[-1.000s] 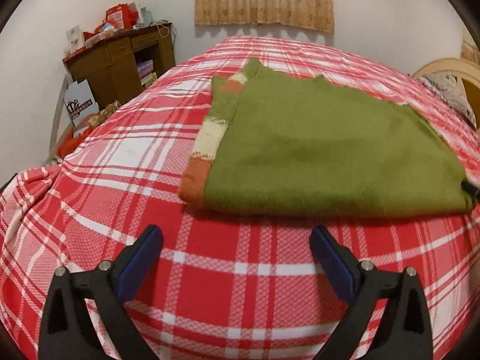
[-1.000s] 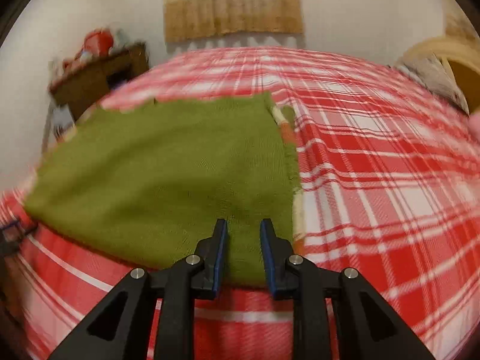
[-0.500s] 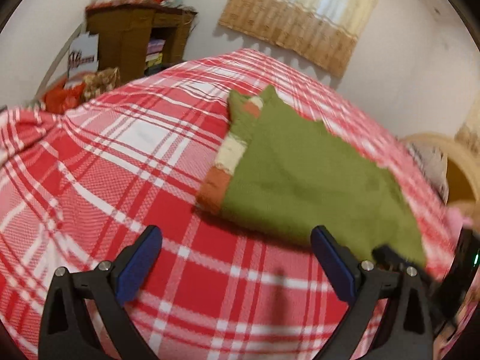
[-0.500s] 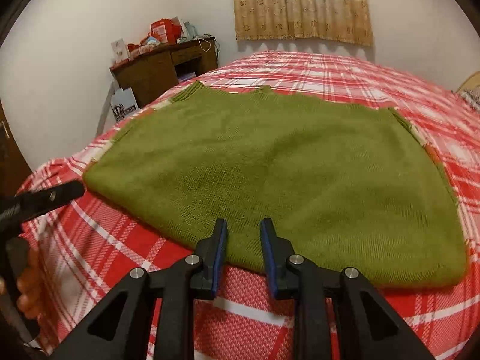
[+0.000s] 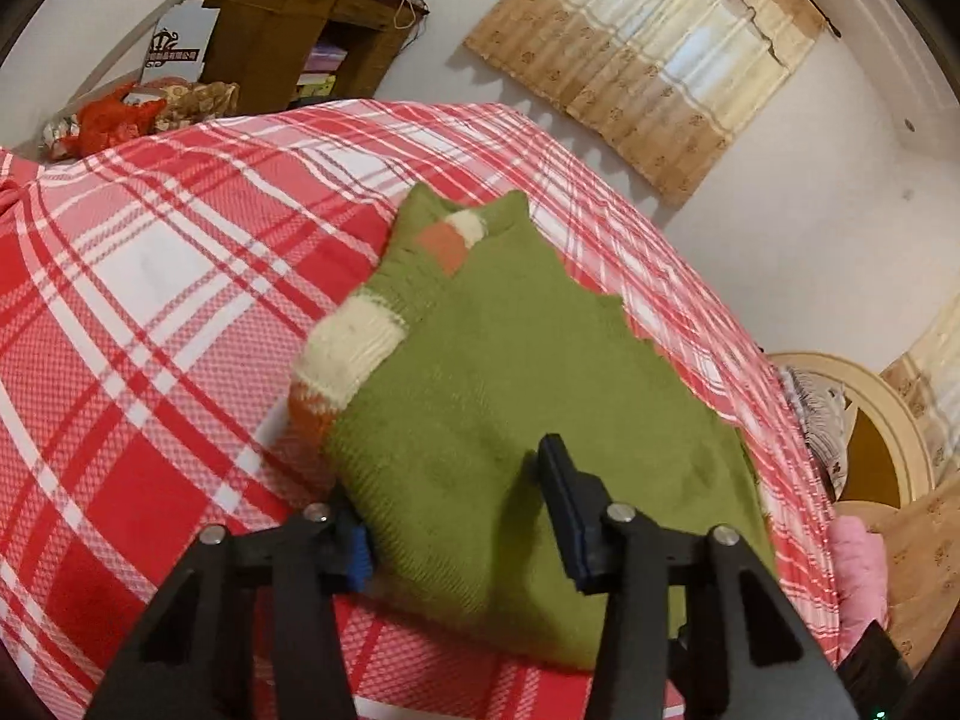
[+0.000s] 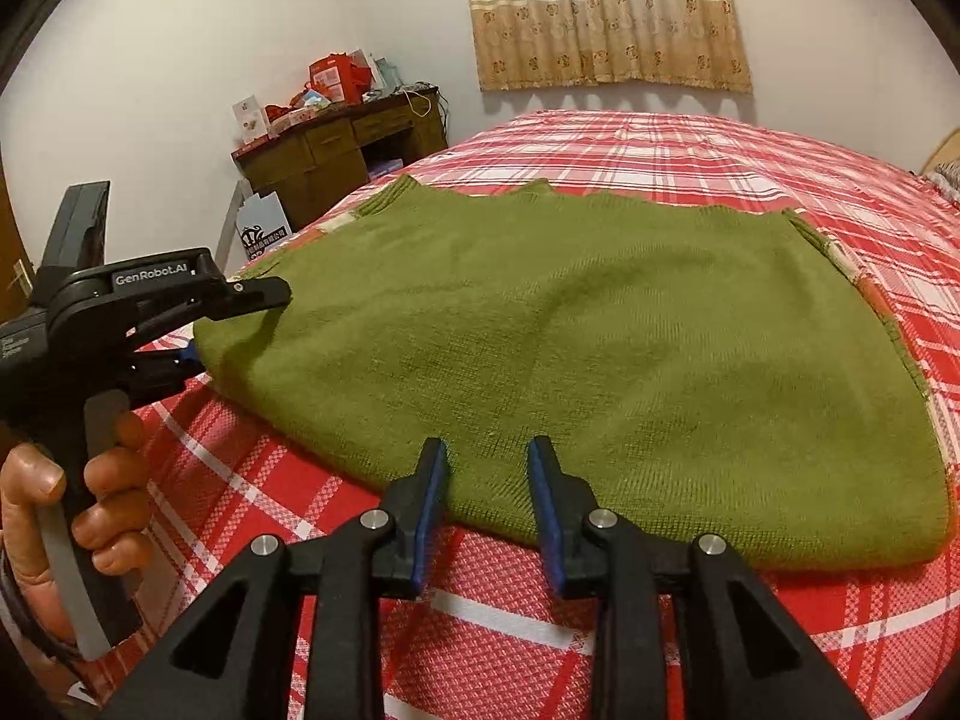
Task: Fold small clothes
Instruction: 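Grasp the striped sleeve end of the folded sweater with the left gripper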
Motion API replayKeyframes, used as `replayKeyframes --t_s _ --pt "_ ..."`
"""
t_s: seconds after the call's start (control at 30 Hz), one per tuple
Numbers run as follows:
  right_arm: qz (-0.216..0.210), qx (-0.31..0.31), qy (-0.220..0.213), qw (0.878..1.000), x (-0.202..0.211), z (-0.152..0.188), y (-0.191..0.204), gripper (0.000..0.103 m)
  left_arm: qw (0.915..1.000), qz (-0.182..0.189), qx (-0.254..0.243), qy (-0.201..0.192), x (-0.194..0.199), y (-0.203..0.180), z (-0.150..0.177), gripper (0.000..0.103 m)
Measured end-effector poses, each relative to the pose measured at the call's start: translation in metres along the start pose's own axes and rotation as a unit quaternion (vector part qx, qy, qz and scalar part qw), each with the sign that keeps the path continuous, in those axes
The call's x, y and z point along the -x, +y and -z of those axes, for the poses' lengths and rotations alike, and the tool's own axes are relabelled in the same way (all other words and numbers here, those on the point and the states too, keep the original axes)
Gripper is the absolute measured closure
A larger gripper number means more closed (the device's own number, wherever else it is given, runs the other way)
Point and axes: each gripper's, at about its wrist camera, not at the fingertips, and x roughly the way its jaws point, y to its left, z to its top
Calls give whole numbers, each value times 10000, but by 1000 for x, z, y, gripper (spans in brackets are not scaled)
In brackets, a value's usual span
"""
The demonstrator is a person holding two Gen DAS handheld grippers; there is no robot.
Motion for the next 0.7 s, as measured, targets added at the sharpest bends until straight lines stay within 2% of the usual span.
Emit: replayKeyframes --t_s 0.13,0.2,0.23,0.27,0.33,0.43,0.5,0.57,0.63,0.7 --pt "-68 -9 -20 10000 -1 0 0 70 9999 34 87 -89 -1 3 4 49" --pt "-95 -27 -29 9999 0 0 0 70 9999 -72 0 -92 -2 0 2 55" --pt "-104 -35 -33 9999 0 0 0 70 9997 -173 -102 -101 -2 -4 1 73" --pt "-101 -29 -32 9999 0 0 -1 70 9994 -234 -264 -73 -4 -9 0 81" --pt "-104 -33 -35 9999 0 0 -1 70 9975 -337 -604 -151 -1 -23 -3 82" --pt "-132 -56 -43 9999 0 -1 -2 70 9937 -237 -1041 -352 8 -44 -5 84" --pt "-159 -77 -51 9998 0 -1 -3 70 9862 -211 -1557 -517 16 -66 -3 84" --pt "-181 -97 -57 9998 0 -1 -3 70 9748 -161 -2129 -639 21 -88 5 85" --pt "-212 -116 -60 9997 0 0 -5 70 9584 -79 -2769 -687 22 -111 20 86" --pt "-246 -143 -62 9996 0 0 -6 70 9453 -5 -3200 -626 18 -123 35 86"
